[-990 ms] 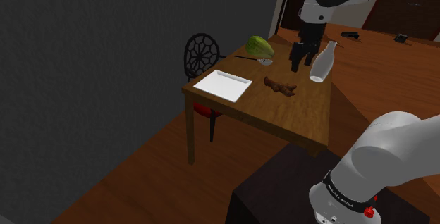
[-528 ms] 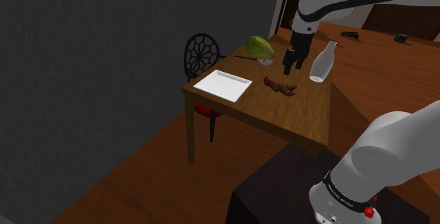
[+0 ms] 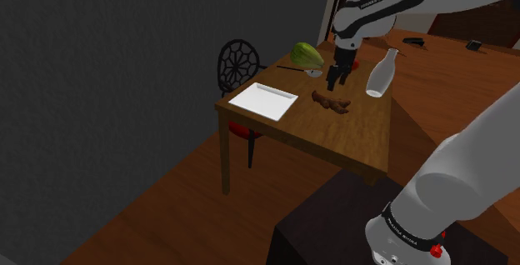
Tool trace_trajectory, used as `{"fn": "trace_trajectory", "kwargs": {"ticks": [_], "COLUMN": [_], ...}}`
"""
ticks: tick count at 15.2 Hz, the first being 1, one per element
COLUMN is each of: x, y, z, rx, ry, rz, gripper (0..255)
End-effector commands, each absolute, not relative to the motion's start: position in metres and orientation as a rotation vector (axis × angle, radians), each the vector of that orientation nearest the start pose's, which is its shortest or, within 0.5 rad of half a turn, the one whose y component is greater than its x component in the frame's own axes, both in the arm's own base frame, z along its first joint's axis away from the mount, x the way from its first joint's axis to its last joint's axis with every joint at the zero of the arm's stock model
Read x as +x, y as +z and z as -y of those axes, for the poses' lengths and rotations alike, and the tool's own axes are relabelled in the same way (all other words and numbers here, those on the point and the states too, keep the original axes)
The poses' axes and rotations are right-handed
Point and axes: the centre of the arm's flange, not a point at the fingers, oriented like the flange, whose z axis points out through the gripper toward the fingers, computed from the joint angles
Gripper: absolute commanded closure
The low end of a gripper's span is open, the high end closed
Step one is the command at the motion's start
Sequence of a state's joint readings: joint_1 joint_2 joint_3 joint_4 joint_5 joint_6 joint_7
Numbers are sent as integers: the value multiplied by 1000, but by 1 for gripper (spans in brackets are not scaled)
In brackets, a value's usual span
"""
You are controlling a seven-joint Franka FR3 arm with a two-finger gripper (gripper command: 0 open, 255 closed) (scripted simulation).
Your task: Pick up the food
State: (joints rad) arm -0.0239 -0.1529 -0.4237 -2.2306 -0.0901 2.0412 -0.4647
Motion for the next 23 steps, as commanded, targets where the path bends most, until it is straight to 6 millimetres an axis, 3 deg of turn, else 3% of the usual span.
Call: {"fn": "trace_trajectory", "kwargs": {"ticks": [1,12,21,22,23], "x": [454,540,540,541,541], "y": [408,327,287,287,287], "z": [237,316,316,316,316], "rx": [-3130,-3107,-3107,-3107,-3107], "ry": [74,46,46,46,46], "rz": [122,212,212,212,212], "gripper": [0,0,0,255,255]}}
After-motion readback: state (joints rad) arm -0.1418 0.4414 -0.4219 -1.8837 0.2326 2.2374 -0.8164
